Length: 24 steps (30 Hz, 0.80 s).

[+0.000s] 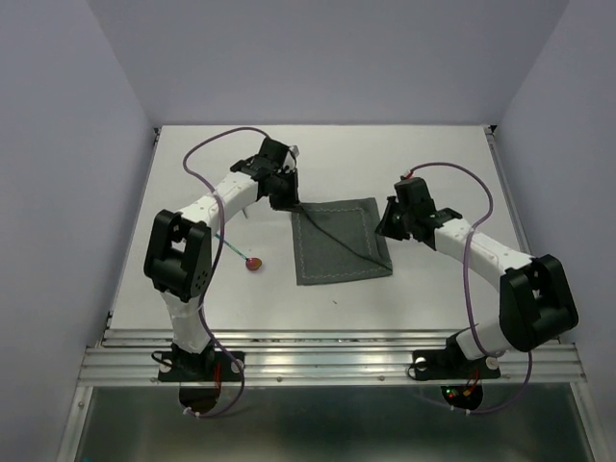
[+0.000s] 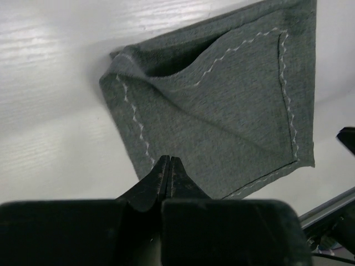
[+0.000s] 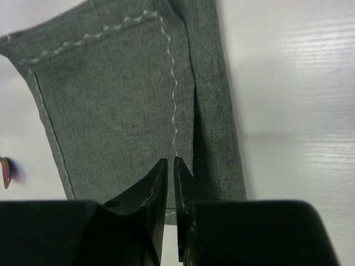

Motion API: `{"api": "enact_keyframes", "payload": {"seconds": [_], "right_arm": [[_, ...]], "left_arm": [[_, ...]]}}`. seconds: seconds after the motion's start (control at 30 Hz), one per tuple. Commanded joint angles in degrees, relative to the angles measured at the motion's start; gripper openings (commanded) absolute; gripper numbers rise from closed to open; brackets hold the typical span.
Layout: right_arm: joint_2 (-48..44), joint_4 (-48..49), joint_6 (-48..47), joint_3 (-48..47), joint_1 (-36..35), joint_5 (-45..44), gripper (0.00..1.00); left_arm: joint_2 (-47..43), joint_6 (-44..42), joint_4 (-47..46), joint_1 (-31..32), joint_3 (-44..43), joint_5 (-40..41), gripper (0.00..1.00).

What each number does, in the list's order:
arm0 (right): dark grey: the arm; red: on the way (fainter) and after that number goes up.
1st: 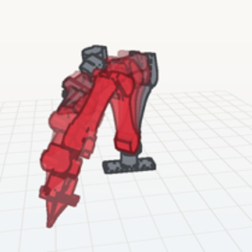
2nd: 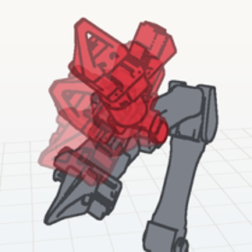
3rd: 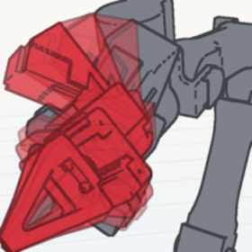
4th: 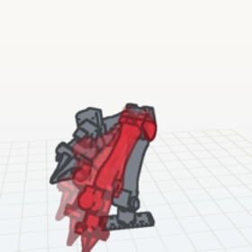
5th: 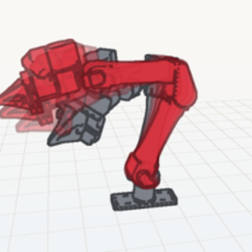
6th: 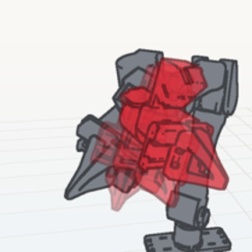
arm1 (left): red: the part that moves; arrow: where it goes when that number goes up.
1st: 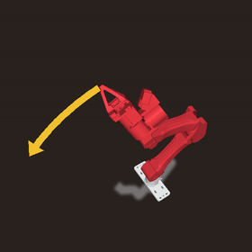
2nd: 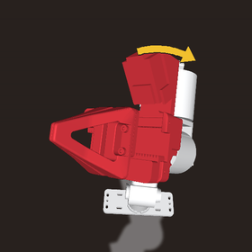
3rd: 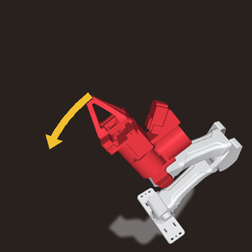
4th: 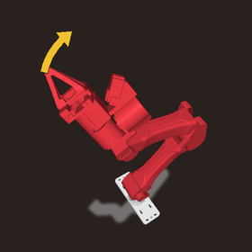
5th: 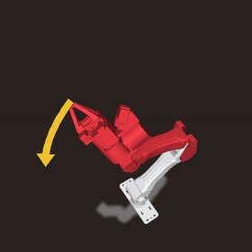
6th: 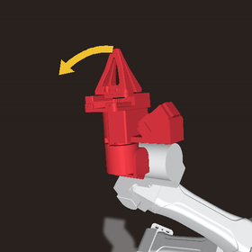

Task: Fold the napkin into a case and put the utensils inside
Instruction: Fold the top corner of the square-folded napkin at the center of the board, then smooth out the upper triangle-folded napkin at the center of the board.

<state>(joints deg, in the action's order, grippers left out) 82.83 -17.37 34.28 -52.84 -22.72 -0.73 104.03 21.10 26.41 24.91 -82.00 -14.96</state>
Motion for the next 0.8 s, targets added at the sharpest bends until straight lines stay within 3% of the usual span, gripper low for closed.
{"api": "enact_keyframes", "payload": {"seconds": [0.0, 0.17, 0.37, 0.53, 0.77], "right_arm": [[-1.4, -0.5, 0.4, 1.5, -1.7, 5.7, 0.12], [1.3, 0.3, 0.9, 2.7, -2.2, 8.6, 0.11], [3.5, 0.8, 1.1, 5.5, -2.2, 2.1, 0.11], [6.2, 1.5, 1.5, 6.9, -2.2, -3.3, 0.1], [3.7, 2.1, 1.3, 7.2, -2.2, -3.4, 0.09]], "left_arm": [[3.5, 0.0, -2.1, 0.8, -6.2, -3.2, 0.01], [10.6, -0.4, -1.5, 0.8, -11.0, -3.1, 0.0], [16.7, -1.5, 0.0, 0.8, -14.0, -1.4, 0.0], [19.1, -2.1, 0.8, 0.8, -15.8, -0.1, 0.0], [17.7, -2.8, 2.0, 0.8, -16.7, 1.3, 0.0]]}}
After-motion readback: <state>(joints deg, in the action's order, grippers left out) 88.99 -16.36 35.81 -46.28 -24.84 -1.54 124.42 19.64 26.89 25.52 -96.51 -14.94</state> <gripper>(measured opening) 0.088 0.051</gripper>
